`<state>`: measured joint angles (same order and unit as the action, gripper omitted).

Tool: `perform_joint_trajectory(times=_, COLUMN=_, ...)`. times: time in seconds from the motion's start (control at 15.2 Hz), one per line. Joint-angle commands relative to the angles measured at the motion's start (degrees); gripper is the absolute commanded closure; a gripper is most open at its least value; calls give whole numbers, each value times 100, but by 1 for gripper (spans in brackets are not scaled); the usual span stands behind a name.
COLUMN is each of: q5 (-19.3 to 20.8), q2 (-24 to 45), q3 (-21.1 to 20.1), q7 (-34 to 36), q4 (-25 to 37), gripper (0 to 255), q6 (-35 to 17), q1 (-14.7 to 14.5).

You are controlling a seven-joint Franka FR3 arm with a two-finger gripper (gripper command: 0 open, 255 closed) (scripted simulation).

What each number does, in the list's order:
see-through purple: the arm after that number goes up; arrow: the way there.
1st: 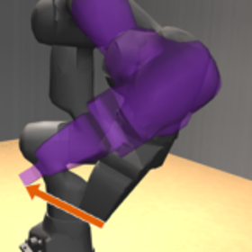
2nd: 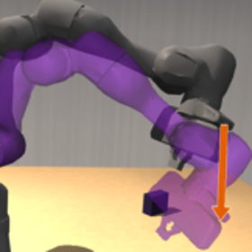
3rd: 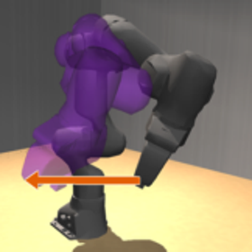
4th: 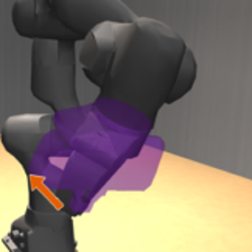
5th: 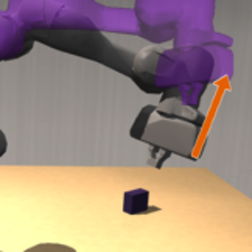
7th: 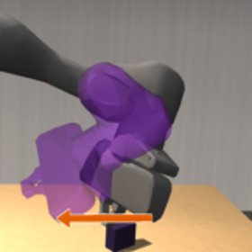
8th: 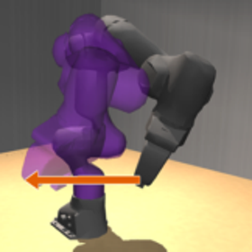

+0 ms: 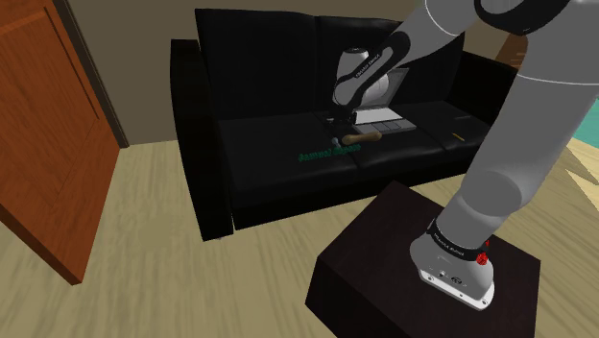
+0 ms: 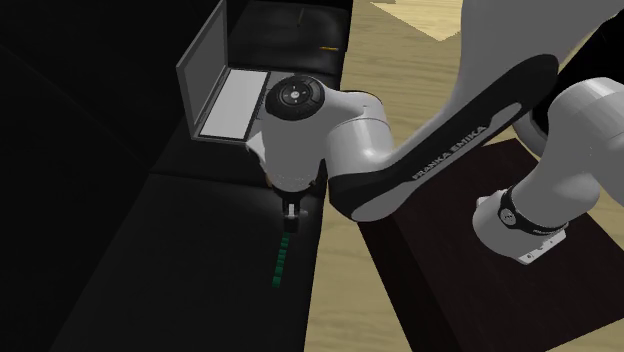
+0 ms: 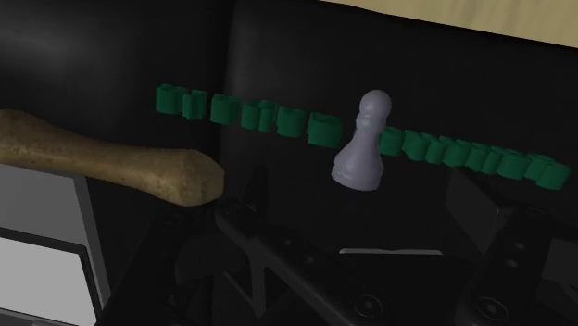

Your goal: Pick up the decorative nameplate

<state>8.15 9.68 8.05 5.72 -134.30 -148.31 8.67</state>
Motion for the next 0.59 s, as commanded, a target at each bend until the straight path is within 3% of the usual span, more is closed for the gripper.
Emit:
perform_joint_trajectory(times=0.0, q5=-3, q2=159, q3=1, q7=13, q4=3, gripper=0, q6=-161, q1=6)
perform_joint_trajectory(times=0.33, q5=-5, q2=405, q3=-1, q7=34, q4=-10, gripper=0, q6=-419, q1=14)
perform_joint_trajectory(times=0.4, q5=-6, q2=404, q3=-2, q7=35, q4=-6, gripper=255, q6=-415, q1=13)
perform_joint_trajectory(times=0.53, q5=-8, q2=416, q3=-2, q7=32, q4=3, gripper=255, q6=-417, q1=15)
